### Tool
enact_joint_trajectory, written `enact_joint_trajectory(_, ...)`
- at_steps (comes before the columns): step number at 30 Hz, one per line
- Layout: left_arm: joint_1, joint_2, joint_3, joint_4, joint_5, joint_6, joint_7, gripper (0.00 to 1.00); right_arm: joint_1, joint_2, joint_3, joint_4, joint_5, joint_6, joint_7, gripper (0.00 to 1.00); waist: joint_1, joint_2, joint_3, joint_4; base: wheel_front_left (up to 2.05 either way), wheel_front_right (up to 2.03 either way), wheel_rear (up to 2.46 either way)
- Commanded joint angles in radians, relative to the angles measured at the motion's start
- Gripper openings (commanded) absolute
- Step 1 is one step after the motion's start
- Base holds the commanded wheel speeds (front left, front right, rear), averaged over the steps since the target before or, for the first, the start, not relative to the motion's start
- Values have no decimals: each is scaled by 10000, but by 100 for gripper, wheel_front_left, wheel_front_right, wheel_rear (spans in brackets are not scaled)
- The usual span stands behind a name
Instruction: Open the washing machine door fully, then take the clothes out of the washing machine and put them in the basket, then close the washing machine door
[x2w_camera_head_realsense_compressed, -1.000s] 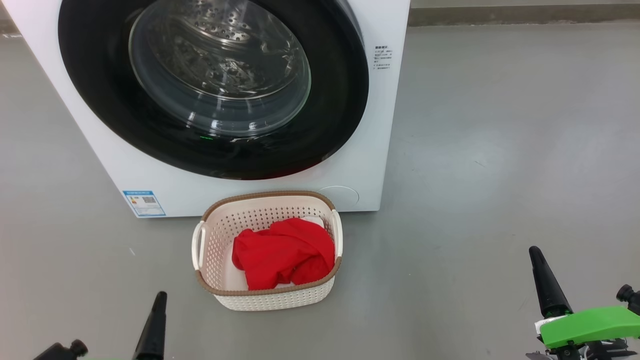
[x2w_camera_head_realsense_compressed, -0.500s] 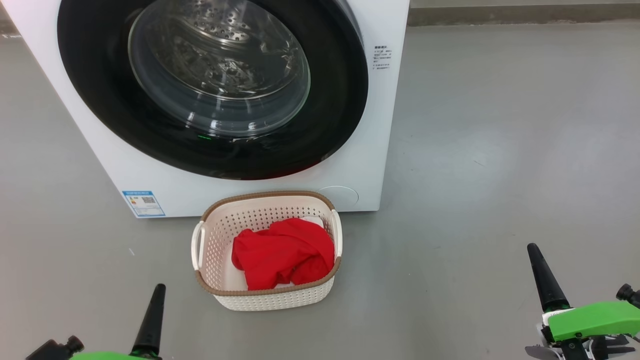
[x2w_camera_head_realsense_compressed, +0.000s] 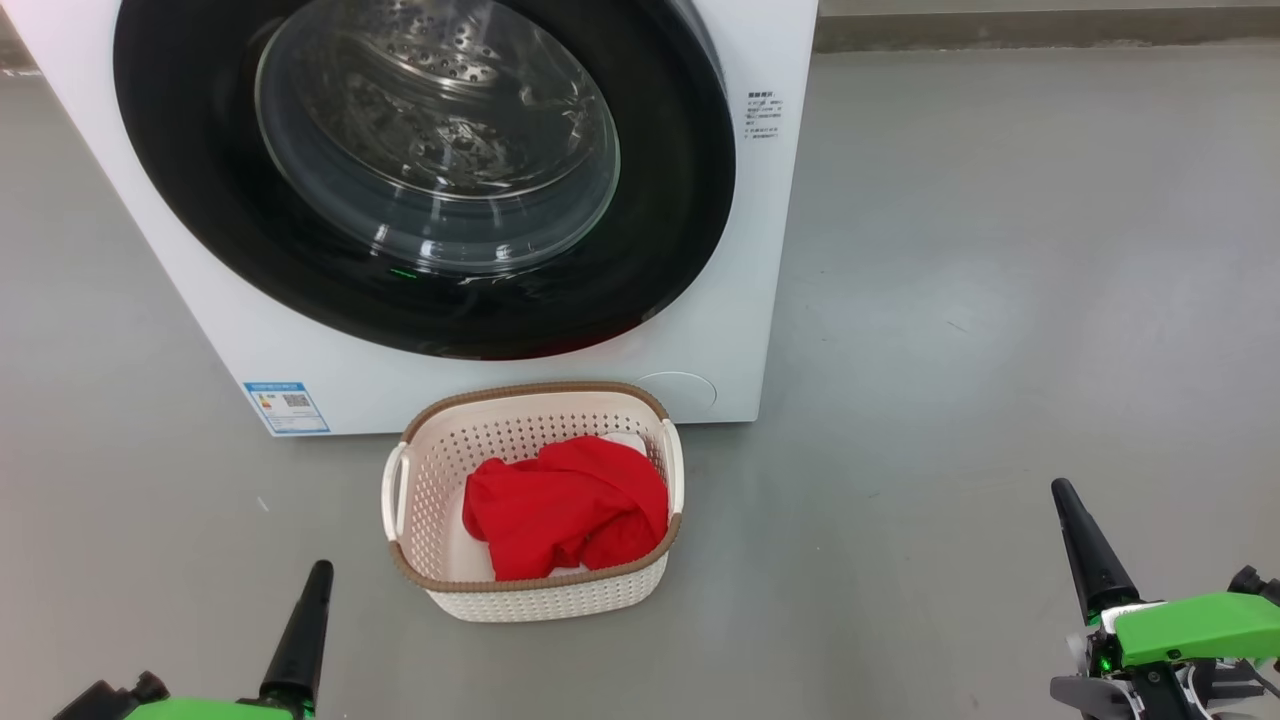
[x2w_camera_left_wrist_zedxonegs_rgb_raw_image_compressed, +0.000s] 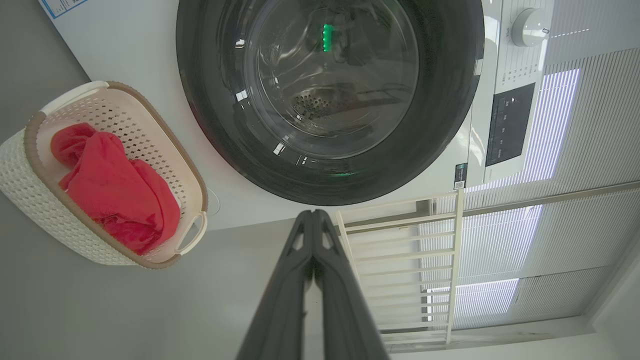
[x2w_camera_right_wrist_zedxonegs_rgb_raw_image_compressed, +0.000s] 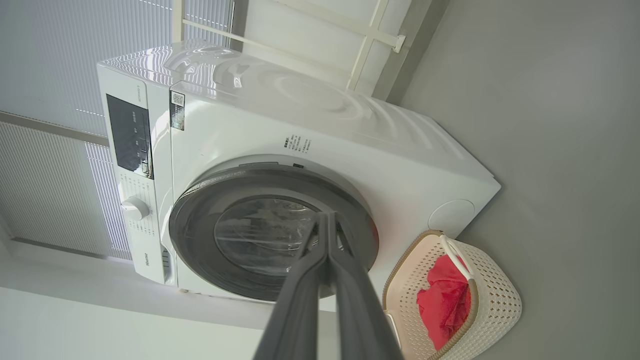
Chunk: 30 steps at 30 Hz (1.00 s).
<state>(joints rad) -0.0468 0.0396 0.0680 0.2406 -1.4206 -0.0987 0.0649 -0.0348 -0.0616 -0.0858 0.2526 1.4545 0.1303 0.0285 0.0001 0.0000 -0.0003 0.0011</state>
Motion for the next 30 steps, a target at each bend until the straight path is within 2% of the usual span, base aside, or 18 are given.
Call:
enact_joint_trajectory(1, -470, 97, 352, -162, -357, -161, 119, 0, -560, -203, 188, -215, 384, 5, 93, 0, 0, 0, 0, -1, 0, 0, 0)
enact_joint_trajectory(14, -679, 107, 478, 20, -1865, -242, 493, 0, -785, -265, 225, -34, 1973, 4, 443, 0, -1, 0, 1, -12, 0, 0, 0)
enact_joint_trajectory(30, -679, 106, 478, 20, -1865, -242, 493, 0, -786, -252, 208, -32, 1958, 4, 456, 0, -1, 0, 1, -12, 0, 0, 0)
